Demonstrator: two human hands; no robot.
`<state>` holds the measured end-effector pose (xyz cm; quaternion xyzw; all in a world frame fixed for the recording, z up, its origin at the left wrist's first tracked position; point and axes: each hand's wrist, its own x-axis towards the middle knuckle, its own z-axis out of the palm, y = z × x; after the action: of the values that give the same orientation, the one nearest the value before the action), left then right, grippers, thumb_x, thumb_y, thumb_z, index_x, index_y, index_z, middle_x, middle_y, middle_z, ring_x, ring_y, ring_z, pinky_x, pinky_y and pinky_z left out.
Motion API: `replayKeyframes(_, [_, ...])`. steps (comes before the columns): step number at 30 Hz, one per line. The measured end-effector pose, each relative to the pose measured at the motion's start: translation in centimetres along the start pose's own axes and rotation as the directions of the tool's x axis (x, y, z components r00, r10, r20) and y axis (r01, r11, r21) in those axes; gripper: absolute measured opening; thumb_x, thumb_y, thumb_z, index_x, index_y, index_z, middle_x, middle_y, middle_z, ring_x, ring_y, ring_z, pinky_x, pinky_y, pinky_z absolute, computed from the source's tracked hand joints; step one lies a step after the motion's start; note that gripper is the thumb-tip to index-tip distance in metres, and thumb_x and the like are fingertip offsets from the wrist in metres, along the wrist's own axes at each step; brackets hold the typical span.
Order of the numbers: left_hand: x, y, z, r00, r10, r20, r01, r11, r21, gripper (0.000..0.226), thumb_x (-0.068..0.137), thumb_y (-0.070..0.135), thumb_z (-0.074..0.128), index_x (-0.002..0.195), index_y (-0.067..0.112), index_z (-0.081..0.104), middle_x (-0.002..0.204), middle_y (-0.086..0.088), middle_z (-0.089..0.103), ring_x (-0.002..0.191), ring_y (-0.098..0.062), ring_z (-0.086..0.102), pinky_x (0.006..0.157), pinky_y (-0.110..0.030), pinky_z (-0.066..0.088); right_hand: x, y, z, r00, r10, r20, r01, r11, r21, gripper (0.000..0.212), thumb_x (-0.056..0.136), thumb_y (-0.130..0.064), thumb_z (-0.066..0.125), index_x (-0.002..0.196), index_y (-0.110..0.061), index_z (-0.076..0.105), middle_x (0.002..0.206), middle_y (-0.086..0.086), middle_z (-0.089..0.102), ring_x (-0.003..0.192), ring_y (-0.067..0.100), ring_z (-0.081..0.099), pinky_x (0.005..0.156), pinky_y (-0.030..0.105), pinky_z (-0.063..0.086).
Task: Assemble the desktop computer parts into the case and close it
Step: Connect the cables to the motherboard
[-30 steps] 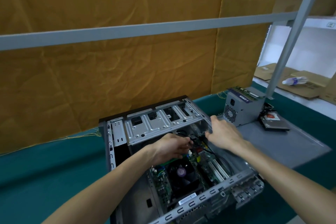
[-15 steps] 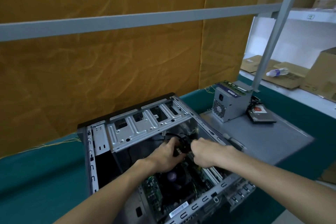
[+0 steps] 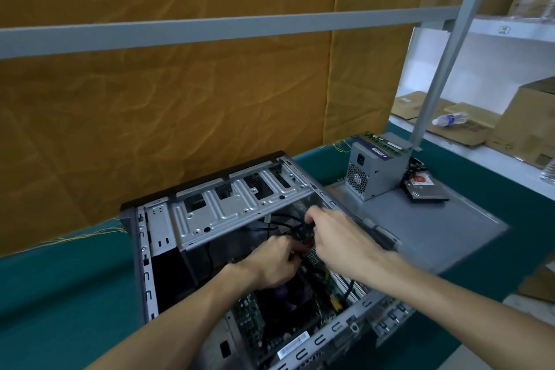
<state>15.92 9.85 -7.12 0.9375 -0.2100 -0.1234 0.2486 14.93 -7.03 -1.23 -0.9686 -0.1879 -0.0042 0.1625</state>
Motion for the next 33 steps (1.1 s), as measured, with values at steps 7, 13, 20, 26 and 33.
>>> replayKeyframes(7, [0.6, 2.1, -0.6, 0.98, -0.201, -0.008, 0.13, 0.661, -0.739, 0.032, 0.096, 0.015, 0.047, 0.079, 0.023, 0.073, 0.081, 0.001, 0.071, 0.078, -0.015, 0.062, 0.073, -0.029, 0.046, 0.6, 0.1, -0.4, 0.875, 0.239, 0.42, -0.477, 0.566, 0.672, 0.019, 0.109, -0.01, 0.026, 0.122, -0.004, 0.038, 0.07, 0.017, 0.071, 0.056, 0.029, 0.068, 0.061, 0.045, 0.063])
replayKeyframes(13, [0.9, 1.8, -0.6, 0.937, -0.338, 0.083, 0.242, 0.462, -0.853, 0.025, 0.101, 0.029, 0.057, 0.097, 0.007, 0.068, 0.098, -0.01, 0.077, 0.085, -0.016, 0.074, 0.07, -0.024, 0.05, 0.0, 1.2, 0.3, 0.742, 0.204, 0.639, -0.482, 0.824, 0.297, 0.064, 0.102, -0.001, 0.027, 0.157, -0.018, 0.001, 0.09, 0.025, 0.075, 0.067, 0.032, 0.076, 0.056, 0.032, 0.061])
replayKeyframes(20, [-0.2, 1.5, -0.8, 0.956, -0.286, -0.063, 0.184, 0.752, -0.633, 0.025, 0.102, 0.019, 0.042, 0.099, 0.001, 0.059, 0.084, -0.008, 0.078, 0.08, -0.026, 0.075, 0.082, -0.046, 0.06, 0.7, 1.8, 1.0, 0.852, 0.228, 0.471, -0.261, 0.965, 0.006, 0.019, 0.103, -0.022, 0.05, 0.091, -0.009, 0.058, 0.085, 0.009, 0.07, 0.06, 0.02, 0.062, 0.054, 0.031, 0.049])
replayKeyframes(26, [-1.9, 0.6, -1.0, 0.989, -0.067, -0.135, 0.09, 0.981, 0.172, 0.057, 0.089, 0.0, 0.059, 0.14, 0.011, 0.037, 0.139, -0.011, 0.04, 0.123, -0.031, 0.051, 0.094, -0.033, 0.047, -0.6, 1.2, 0.0, 0.978, -0.047, 0.201, 0.06, 0.996, -0.06, 0.035, 0.104, -0.037, 0.053, 0.072, -0.024, 0.053, 0.091, -0.004, 0.051, 0.07, 0.017, 0.058, 0.059, 0.032, 0.046])
replayKeyframes(33, [-1.3, 2.5, -2.5, 0.93, 0.211, -0.302, -0.266, 0.951, -0.155, 0.059, 0.084, 0.01, 0.054, 0.138, 0.03, 0.044, 0.13, 0.009, 0.06, 0.119, -0.007, 0.057, 0.098, -0.029, 0.05, 0.4, 3.3, -2.9, 0.983, -0.089, 0.164, -0.035, 0.774, 0.632, 0.016, 0.096, -0.006, 0.066, 0.111, -0.012, 0.063, 0.086, 0.012, 0.067, 0.07, 0.016, 0.061, 0.068, 0.036, 0.053])
